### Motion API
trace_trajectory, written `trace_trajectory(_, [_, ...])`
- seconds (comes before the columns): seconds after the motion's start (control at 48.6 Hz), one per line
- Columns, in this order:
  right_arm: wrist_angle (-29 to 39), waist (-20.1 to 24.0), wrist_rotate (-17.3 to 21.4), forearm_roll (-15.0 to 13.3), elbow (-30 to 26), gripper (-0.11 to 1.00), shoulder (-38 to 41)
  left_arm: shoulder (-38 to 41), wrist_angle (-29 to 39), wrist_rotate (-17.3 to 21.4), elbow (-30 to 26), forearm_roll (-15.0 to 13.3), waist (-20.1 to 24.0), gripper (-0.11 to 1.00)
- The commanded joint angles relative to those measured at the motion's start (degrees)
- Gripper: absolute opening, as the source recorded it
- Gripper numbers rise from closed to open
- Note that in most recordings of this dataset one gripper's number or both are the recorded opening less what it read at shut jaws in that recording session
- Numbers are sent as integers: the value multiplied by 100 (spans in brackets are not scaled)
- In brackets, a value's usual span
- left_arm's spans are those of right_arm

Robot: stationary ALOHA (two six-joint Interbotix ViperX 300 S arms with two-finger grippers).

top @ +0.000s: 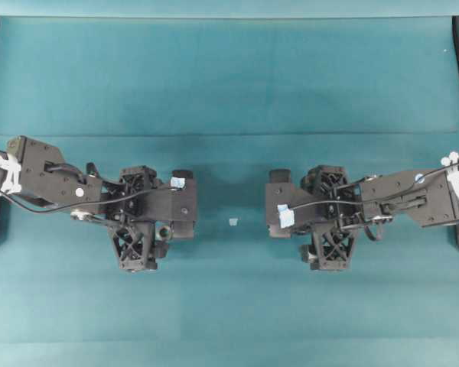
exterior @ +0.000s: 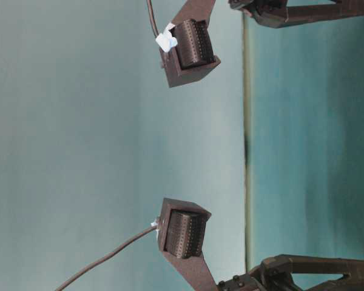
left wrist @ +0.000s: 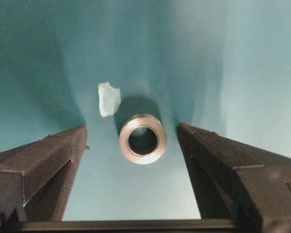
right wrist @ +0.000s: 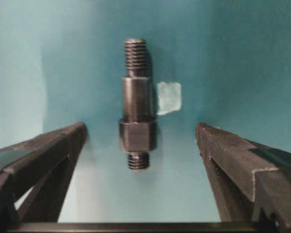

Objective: Insert the washer onto the shaft with both hands.
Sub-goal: 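Close left gripper on the silver washer and right gripper on the shaft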

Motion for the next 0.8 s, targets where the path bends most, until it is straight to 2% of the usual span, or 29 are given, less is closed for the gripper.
trace_trajectory(0.0, [-35, -35, 44, 0, 18, 86, -26, 0, -35, -9, -26, 9, -26, 87])
trace_trajectory(0.576, [-167, -97, 35, 0, 53, 85, -9, 0, -35, -9, -35, 9, -35, 87])
trace_trajectory(0.782, [-167, -149, 9, 0, 53, 73, 0, 0, -35, -9, -26, 9, -35, 87])
